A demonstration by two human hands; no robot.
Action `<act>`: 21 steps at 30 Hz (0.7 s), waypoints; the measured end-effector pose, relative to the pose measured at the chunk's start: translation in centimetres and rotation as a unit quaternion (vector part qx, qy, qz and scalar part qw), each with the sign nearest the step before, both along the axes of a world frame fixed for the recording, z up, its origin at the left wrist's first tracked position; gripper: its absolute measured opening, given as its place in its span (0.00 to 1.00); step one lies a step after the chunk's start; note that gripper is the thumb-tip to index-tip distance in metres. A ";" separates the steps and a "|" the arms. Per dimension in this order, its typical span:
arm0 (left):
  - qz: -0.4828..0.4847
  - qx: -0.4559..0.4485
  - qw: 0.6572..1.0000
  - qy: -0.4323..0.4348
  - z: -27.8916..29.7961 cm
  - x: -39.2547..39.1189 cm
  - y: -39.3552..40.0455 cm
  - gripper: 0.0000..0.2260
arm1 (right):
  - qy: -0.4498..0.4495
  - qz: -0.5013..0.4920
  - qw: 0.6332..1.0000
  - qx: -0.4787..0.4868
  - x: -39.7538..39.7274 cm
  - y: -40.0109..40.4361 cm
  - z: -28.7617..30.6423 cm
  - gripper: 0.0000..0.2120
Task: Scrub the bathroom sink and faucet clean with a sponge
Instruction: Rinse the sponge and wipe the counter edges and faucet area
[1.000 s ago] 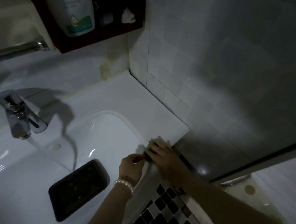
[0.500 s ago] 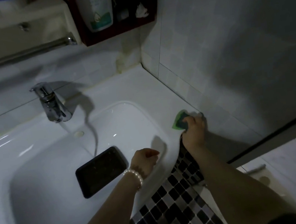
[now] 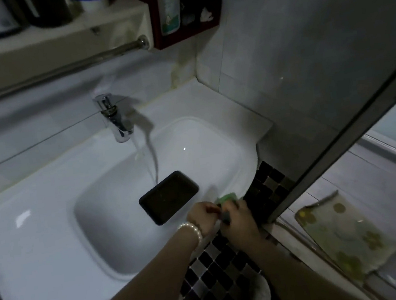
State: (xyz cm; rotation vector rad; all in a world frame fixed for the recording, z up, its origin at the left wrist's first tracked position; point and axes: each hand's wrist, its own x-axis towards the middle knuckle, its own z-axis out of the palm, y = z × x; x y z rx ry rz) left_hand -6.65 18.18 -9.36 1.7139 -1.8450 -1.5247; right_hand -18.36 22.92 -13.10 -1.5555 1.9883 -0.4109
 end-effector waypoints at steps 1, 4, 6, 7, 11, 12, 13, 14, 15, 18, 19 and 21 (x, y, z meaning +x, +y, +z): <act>-0.001 -0.010 1.000 -0.028 0.0 0.9 0.2 0.09 | 0.025 0.006 1.000 -0.002 2.2 1.0 -0.1 0.17; 0.004 -0.004 0.997 -0.081 -0.1 4.1 0.7 0.09 | 0.095 0.026 0.993 -0.072 6.3 2.7 0.1 0.17; -0.004 0.000 0.997 -0.080 -0.5 5.9 0.9 0.09 | 0.060 0.059 0.996 -0.030 6.1 2.4 0.5 0.15; -0.001 0.002 0.997 -0.076 -0.6 6.6 1.0 0.08 | 0.060 0.100 0.993 -0.015 5.2 1.9 0.4 0.15; 0.041 0.014 0.999 -0.021 -1.0 8.5 1.4 0.10 | 0.153 0.090 0.984 -0.023 -2.1 -3.7 0.3 0.15; 0.046 0.010 0.999 -0.016 -1.1 9.0 1.6 0.10 | 0.195 0.059 0.979 -0.024 -3.7 -5.1 0.3 0.16; 0.059 0.006 0.998 -0.010 -1.3 9.6 1.7 0.10 | 0.228 0.024 0.973 -0.016 -4.9 -6.3 0.5 0.18; 0.078 0.006 0.997 -0.003 -1.5 10.3 1.7 0.10 | 0.243 -0.008 0.970 -0.006 -5.5 -7.2 0.4 0.19; 0.095 0.009 0.995 0.006 -1.7 10.9 1.7 0.10 | 0.249 -0.031 0.968 0.004 -5.7 -7.7 0.3 0.19; 0.141 0.018 0.989 0.034 -2.2 12.5 1.6 0.08 | 0.275 0.011 0.961 0.000 -3.5 -7.3 0.3 0.18; 0.156 0.023 0.986 0.044 -2.3 12.8 1.4 0.07 | 0.284 0.060 0.957 -0.011 -2.4 -6.7 0.2 0.17; 0.188 0.033 0.980 0.062 -2.3 12.7 0.8 0.07 | 0.273 0.155 0.949 -0.030 0.1 -5.0 0.1 0.14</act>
